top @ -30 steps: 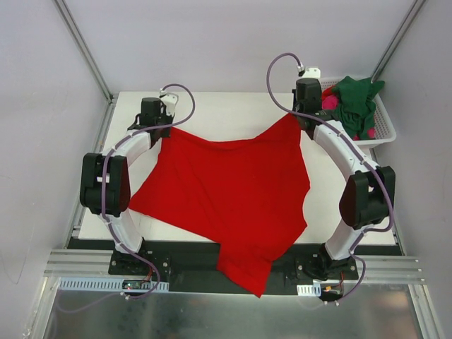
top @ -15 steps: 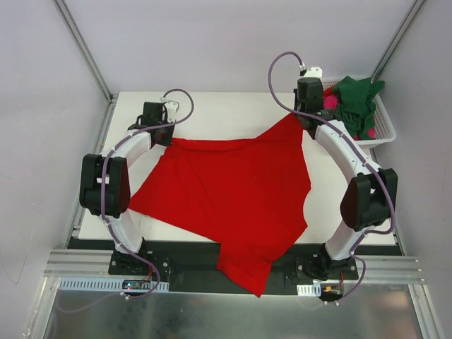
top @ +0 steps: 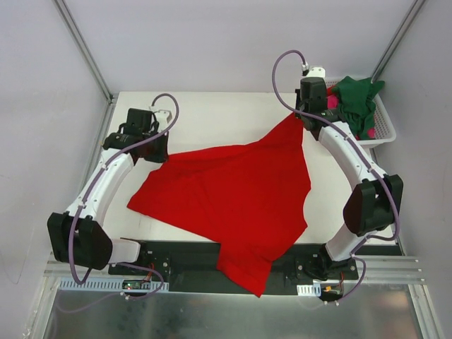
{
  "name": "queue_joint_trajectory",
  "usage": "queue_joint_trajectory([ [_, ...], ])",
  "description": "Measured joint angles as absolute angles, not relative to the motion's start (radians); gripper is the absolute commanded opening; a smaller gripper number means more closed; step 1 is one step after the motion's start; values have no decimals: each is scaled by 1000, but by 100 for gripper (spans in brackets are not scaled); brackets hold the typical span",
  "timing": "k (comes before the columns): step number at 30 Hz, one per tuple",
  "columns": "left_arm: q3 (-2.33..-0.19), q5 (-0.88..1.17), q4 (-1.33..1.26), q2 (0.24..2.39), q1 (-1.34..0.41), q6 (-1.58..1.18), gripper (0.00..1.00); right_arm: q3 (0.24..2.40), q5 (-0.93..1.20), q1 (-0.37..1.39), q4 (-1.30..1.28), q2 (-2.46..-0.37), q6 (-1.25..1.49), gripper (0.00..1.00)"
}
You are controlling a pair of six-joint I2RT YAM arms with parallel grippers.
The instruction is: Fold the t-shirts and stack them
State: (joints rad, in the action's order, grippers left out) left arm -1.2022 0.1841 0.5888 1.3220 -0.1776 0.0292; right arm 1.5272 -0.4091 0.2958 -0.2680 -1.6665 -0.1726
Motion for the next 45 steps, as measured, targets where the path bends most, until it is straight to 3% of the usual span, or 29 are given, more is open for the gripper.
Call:
queue_joint_trajectory([
  [6,-1130,234,801,1340,-194,14,0,1527,-397,296,-293,-1644,-167,2],
  [9,-1097,283,877,1335,-230,-2,6,1527,-394,296,-300,-1636,-165,1],
  [12,-1081,324,920,1317,-258,-19,21,1527,-387,296,-304,-1632,-160,1],
  [13,-1076,339,932,1309,-263,-25,41,1527,-384,296,-304,-1632,-157,2],
  [15,-1064,363,949,1299,-272,-37,49,1527,-378,296,-307,-1632,-152,2],
  [16,-1061,371,957,1298,-278,-47,60,1527,-377,296,-309,-1632,-149,1],
  [18,-1053,387,967,1299,-289,-62,75,1527,-376,296,-316,-1632,-145,1],
  [20,-1052,393,974,1299,-297,-70,81,1527,-374,296,-325,-1632,-142,1],
  [26,-1052,396,961,1299,-302,-98,79,1527,-369,296,-339,-1623,-141,2],
  [34,-1032,376,794,1284,-302,-174,60,1527,-357,296,-348,-1611,-139,1],
  [39,-924,357,632,1275,-302,-251,49,1526,-353,296,-351,-1610,-138,1],
  [45,-730,329,455,1254,-302,-354,48,1519,-350,297,-356,-1600,-138,1],
])
